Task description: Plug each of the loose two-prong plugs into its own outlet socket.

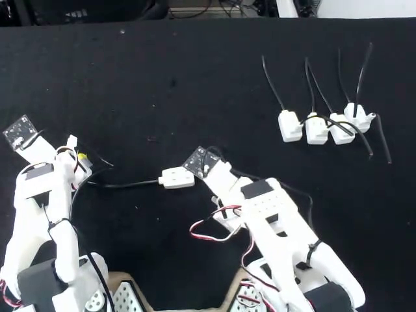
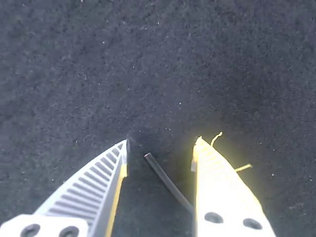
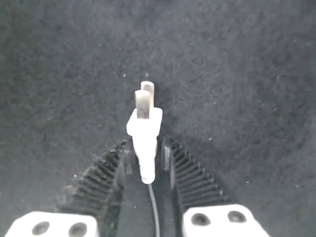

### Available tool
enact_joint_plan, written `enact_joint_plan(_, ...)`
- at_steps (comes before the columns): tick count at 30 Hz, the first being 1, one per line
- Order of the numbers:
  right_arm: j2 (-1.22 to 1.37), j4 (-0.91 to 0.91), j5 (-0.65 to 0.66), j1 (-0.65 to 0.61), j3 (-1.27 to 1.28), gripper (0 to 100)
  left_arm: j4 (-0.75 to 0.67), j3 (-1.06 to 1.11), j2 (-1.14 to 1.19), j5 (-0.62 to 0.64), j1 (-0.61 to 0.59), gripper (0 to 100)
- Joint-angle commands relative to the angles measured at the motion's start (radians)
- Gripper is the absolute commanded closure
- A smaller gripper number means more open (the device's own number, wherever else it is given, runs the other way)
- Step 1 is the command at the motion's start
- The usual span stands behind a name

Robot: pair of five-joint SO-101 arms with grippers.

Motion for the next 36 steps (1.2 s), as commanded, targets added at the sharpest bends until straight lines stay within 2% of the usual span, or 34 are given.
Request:
enact_joint_plan(1, -0.005, 0.006, 0.0, 0.015, -0.027, 93.9, -0.009, -0.008, -0.021, -0.008, -0.008, 79)
enact_joint_plan(4, -0.005, 0.006, 0.0, 0.015, -0.033, 98.7, -0.009, -0.008, -0.021, -0.008, -0.008, 79)
enact_joint_plan(8, -0.031, 0.02, -0.009, 0.015, -0.061, 98.8, -0.006, -0.008, -0.021, -0.008, -0.004, 79)
enact_joint_plan(11, -0.124, 0.104, -0.029, -0.002, -0.122, 98.8, 0.017, -0.008, -0.031, -0.011, -0.002, 79)
enact_joint_plan(15, -0.308, 0.152, -0.133, -0.144, -0.131, 98.8, 0.143, -0.051, -0.06, -0.011, -0.008, 79)
enact_joint_plan(17, -0.39, 0.086, -0.167, -0.218, -0.102, 98.8, 0.18, -0.05, -0.107, -0.011, 0.001, 79)
enact_joint_plan(20, -0.463, -0.123, -0.222, -0.287, -0.001, 98.8, 0.176, 0.013, -0.222, -0.014, 0.022, 79)
enact_joint_plan(23, -0.452, -0.325, -0.275, -0.322, 0.101, 98.8, 0.178, 0.096, -0.387, -0.015, 0.071, 79)
enact_joint_plan(28, -0.43, -0.568, -0.281, -0.405, 0.236, 98.8, 0.178, 0.243, -0.712, -0.031, 0.162, 79)
enact_joint_plan(32, -0.426, -0.7, -0.282, -0.491, 0.311, 98.8, 0.178, 0.358, -0.951, -0.1, 0.266, 79)
enact_joint_plan(36, -0.426, -0.73, -0.282, -0.52, 0.338, 98.8, 0.186, 0.453, -1.169, -0.132, 0.338, 79)
